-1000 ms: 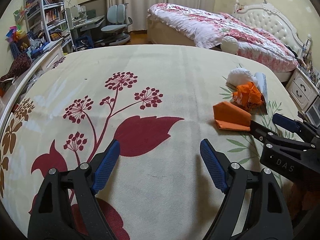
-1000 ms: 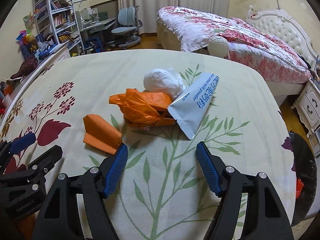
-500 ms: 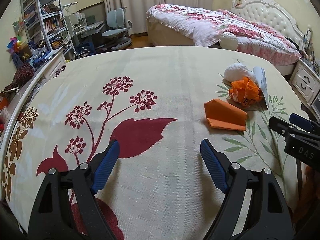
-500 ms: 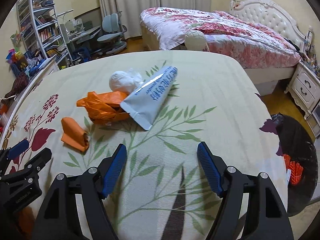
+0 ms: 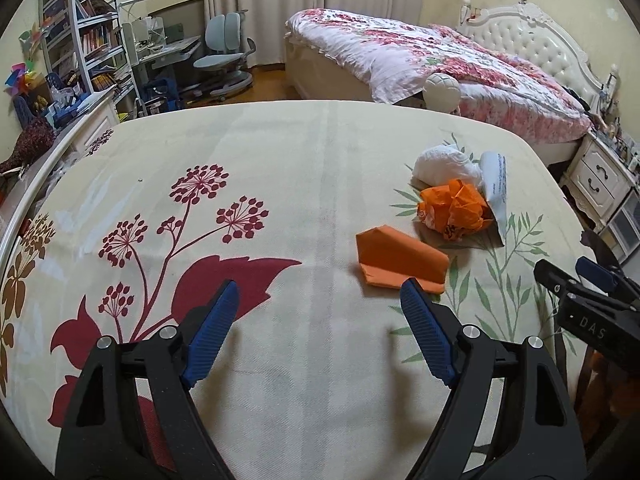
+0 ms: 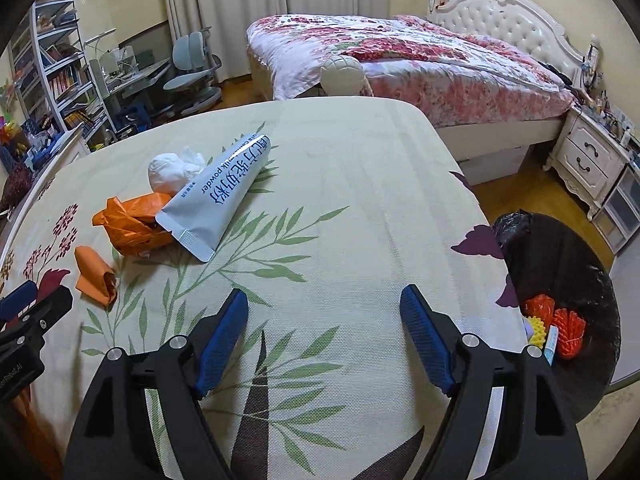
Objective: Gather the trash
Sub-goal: 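Grasp the flat orange bag with the left tool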
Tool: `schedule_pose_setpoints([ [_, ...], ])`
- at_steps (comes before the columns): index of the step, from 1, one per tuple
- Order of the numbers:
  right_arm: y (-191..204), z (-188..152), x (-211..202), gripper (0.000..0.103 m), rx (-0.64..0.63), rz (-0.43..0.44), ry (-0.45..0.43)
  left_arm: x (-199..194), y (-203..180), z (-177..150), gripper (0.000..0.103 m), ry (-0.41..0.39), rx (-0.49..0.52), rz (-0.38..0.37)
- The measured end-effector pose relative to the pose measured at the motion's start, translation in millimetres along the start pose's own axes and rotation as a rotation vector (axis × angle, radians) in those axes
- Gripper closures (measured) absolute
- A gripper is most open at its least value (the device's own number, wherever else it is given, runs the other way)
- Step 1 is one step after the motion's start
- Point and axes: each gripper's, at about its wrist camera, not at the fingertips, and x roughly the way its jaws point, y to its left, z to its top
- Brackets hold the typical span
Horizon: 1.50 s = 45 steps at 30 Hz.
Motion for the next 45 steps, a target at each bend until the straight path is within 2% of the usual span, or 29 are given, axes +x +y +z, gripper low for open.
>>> schedule_pose_setpoints([
  [7,-1,-1,0,0.024,-0.005,0.005,-0.001,5,-13,14,0.022,-0.005,-0.023,-0.013],
  [13,-1,-1,1,0.023,-0.006,0.005,-0.001,23,-22,28,0.021,0.013,-0.050,0.009],
  [16,-1,-1,1,0.023,-0.005,0.005,-0.002,28,-19,25,0.020,0.040,-0.063,-0.007],
  [19,-1,0,1,0.022,-0.005,0.005,-0.001,24,-18,17,0.017,0.036,-0.045,0.000],
  [29,1,0,0,0.022,-0.004,0.006,-0.004,10,-1,3,0.017,0.039,-0.036,-0.007],
  [37,2,1,0,0.022,-0.002,0.008,-0.005,9,-9,4,0.017,0.037,-0.028,-0.027],
  [45,1,2,1,0.022,0.002,0.013,-0.009,10,-6,-9,0.017,0.073,-0.023,-0.032],
])
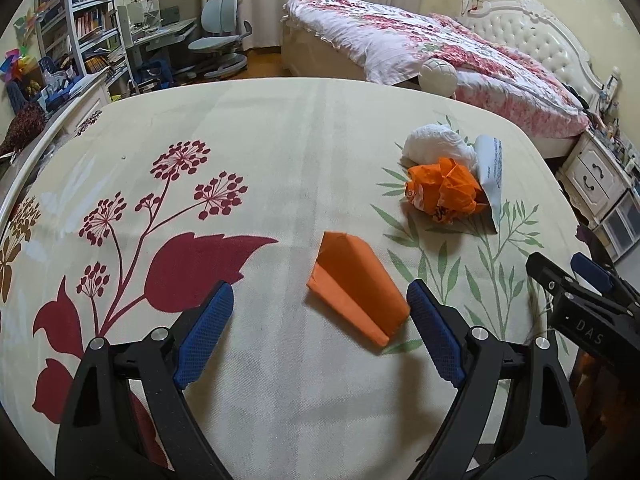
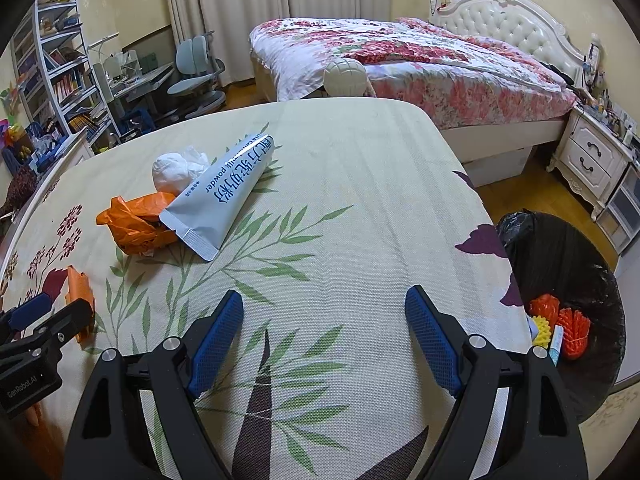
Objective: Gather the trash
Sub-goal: 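Grasp the flat orange bag with the left tool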
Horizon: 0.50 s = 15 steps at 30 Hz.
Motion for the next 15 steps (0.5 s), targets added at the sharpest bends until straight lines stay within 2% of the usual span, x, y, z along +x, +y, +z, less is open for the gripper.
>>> schedule_pose_setpoints([
  [5,-0.2,-0.1,0.1,0.022,0.000,0.000,0.000,1.0,6.2,-2.8,0.020,0.011,-0.009,-0.018],
  [11,0.2,0.3,0.6,0.022,-0.001,-0.002,0.001,-0.1,4.4,-0.5,0.047,-0.005,0.007,-0.045],
  [14,0.0,-0.9,-0.6,0.022,-0.004,-0.006,0.001,-0.7,5.4,-0.6,0.065,-0.016,0.012,-0.050],
  [15,0.6,-0.3,-0.3,0.022,-0.004,-0.007,0.001,-1.1,6.1,-1.0,0.075,-0.021,0.017,-0.055],
])
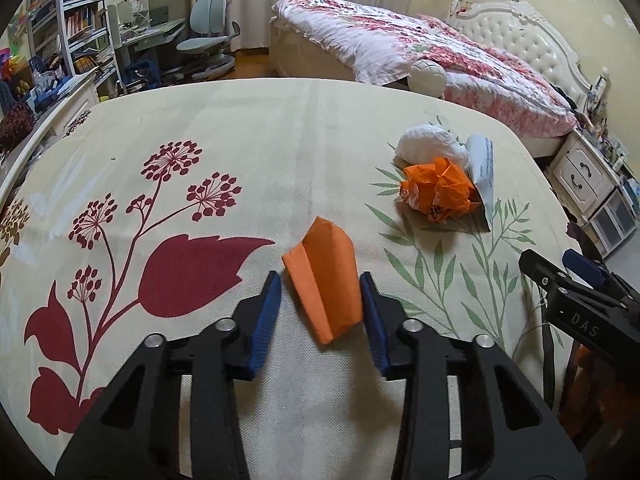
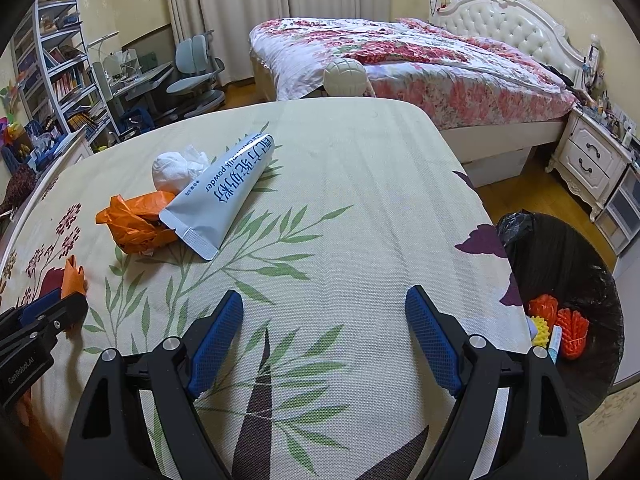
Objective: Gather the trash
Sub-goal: 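Grasp the flat orange bag with the left tool, then grasp the white-blue milk powder tube with the right tool while the left tool holds the orange bag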
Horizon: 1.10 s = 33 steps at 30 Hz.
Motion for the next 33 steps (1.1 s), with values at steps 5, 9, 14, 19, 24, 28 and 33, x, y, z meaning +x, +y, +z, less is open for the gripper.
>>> schedule_pose_setpoints([
  [5,0,0,0,0.022,0.002,-0.005,0.000,1,2,2,0.075,-0.012,0.014,-0.022],
  [9,1,1,0,0.022,0.007,-0.017,0.004,4,3,11,0.076,-0.022,0.030,-0.011],
  [14,5,5,3,0.022,0.001,-0.044,0.014,17,13,28,0.076,-0.050,0.059,0.066],
  [19,11,19,3,0.022,0.009,-0.061,-0.004,31,23,41,0.076,-0.031,0.050,0.057],
  [24,21,41,2,0.022,0.038,-0.023,-0.022,31,25,39,0.076,-0.038,0.045,0.043],
  [28,33,56,13,0.022,0.045,0.015,-0.008,31,28,38,0.075,-0.040,0.033,0.027],
  [33,45,60,32,0.027,0.044,0.042,0.037,31,31,37,0.075,-0.044,0.031,0.022],
])
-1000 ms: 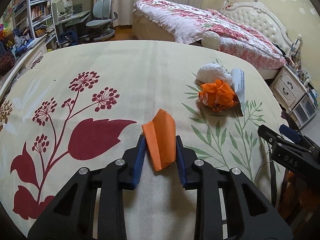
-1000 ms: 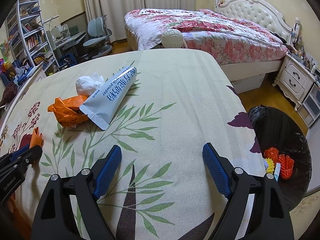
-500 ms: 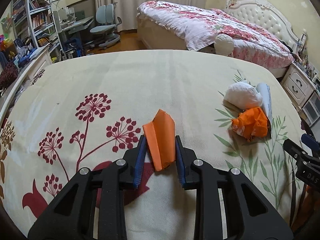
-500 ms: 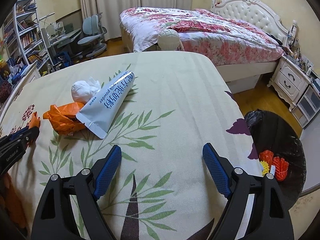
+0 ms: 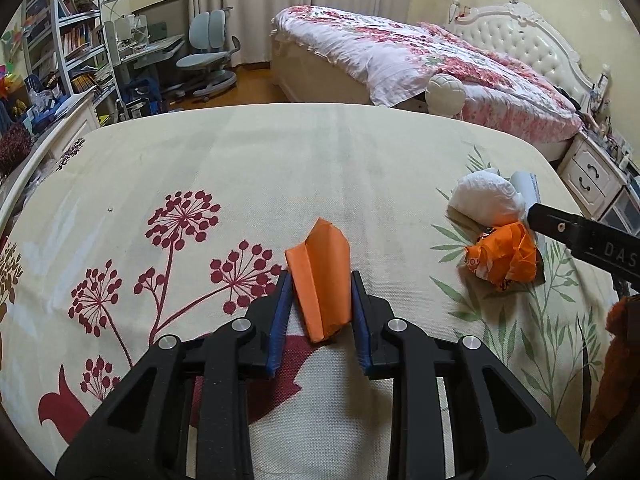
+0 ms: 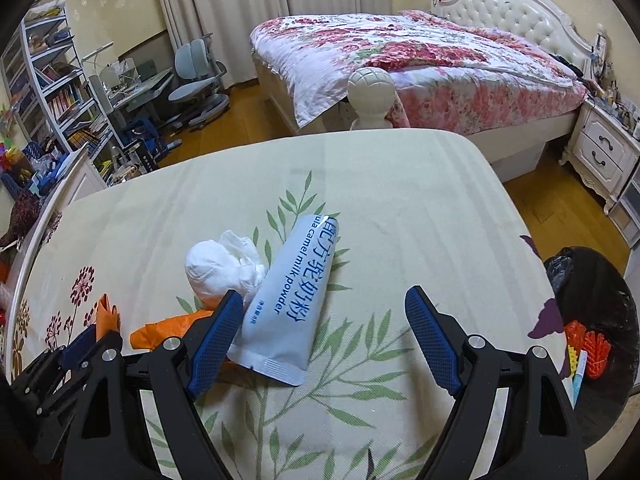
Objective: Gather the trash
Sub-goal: 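Grasp the white-blue milk powder tube with the right tool while the left tool holds the orange bag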
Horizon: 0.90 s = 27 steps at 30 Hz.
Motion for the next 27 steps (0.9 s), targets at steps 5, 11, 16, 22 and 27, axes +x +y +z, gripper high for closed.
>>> schedule_pose_setpoints([
  [5,-10,-7,4,0.051,0.007,-0.014,0.035,0,3,-1,0.075,-0.002,-0.008,-0.011],
  [11,-12,-9,-3,0.053,-0.022,-0.037,0.029,-1,4,-1,0.075,-0.003,-0.010,-0.012],
  [16,-8,-3,0,0.051,-0.033,-0.029,0.016,-1,3,-1,0.075,-0.003,-0.010,-0.014],
  [22,-8,-2,7,0.055,-0.061,-0.048,0.000,-1,4,-1,0.075,-0.003,-0.011,-0.015],
  [27,-10,-12,-1,0.067,-0.070,-0.037,-0.020,-1,3,-1,0.075,-0.002,-0.011,-0.015],
])
